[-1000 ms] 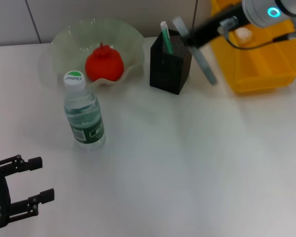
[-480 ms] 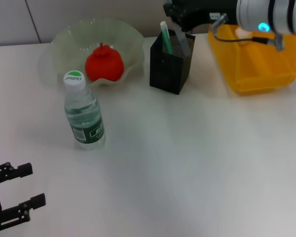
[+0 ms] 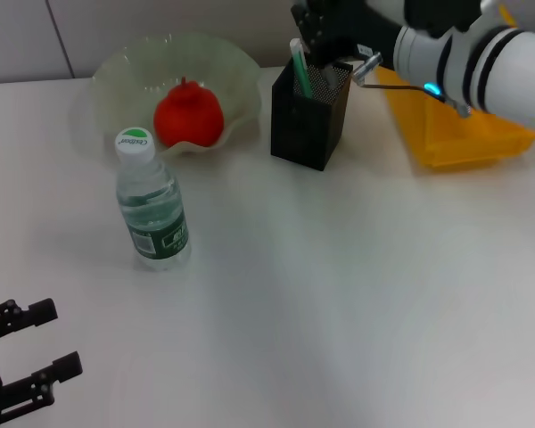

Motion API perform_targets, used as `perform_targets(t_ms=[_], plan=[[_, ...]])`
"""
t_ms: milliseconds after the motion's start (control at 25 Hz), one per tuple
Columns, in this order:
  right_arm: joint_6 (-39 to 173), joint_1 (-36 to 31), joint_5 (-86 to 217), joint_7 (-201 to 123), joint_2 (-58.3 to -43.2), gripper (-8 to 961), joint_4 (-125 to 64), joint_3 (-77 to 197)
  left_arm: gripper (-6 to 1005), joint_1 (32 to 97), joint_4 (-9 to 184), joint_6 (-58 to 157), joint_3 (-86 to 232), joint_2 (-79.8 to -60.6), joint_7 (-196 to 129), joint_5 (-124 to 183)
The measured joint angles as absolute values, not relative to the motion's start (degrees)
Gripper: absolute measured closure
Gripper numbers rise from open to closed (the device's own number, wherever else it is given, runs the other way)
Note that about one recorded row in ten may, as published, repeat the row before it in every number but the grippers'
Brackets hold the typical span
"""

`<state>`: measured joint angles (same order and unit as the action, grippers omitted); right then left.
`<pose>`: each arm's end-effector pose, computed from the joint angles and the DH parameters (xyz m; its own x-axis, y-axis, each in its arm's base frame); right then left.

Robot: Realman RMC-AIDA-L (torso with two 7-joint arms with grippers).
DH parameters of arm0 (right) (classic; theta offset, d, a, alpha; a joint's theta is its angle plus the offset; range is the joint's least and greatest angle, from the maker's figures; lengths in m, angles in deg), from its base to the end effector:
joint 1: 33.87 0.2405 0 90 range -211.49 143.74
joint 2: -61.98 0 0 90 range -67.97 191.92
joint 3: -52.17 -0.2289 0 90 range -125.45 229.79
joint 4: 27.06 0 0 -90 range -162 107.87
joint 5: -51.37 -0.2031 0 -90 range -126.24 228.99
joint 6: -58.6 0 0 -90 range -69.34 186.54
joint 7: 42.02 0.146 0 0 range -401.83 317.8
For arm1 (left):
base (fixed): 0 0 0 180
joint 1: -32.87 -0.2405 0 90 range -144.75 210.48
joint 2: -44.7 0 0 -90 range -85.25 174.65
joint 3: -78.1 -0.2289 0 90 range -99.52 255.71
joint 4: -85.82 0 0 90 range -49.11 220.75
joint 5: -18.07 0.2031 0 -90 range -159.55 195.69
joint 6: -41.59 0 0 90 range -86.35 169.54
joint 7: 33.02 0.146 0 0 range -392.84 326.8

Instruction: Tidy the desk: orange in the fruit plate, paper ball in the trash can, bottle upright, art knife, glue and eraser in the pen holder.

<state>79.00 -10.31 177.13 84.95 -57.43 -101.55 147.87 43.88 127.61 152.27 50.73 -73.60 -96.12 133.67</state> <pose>0.1200 0.3948 0.0059 0.9165 -0.1024 -0.3868 -0.3770 -0.5450 -0.7489 -0.3008 0.1967 0.0545 0.7482 0.2455 0.6164 0.4441 -0.8756 -0.1902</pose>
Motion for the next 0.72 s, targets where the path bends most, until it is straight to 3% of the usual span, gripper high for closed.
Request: perform_targets(t_ms=[320,720], plan=[[70.81,-7.38,173.58,85.39,-57.32,820,-94.39,151.13,277,44.05,126.55,152.34,50.88,-73.68,-96.19,133.64],[70.94,-5.10,169.24,85.77,-57.23,726,-90.03,151.36,276,44.39,125.89,152.41,50.96,-73.67,-96.43,133.21]])
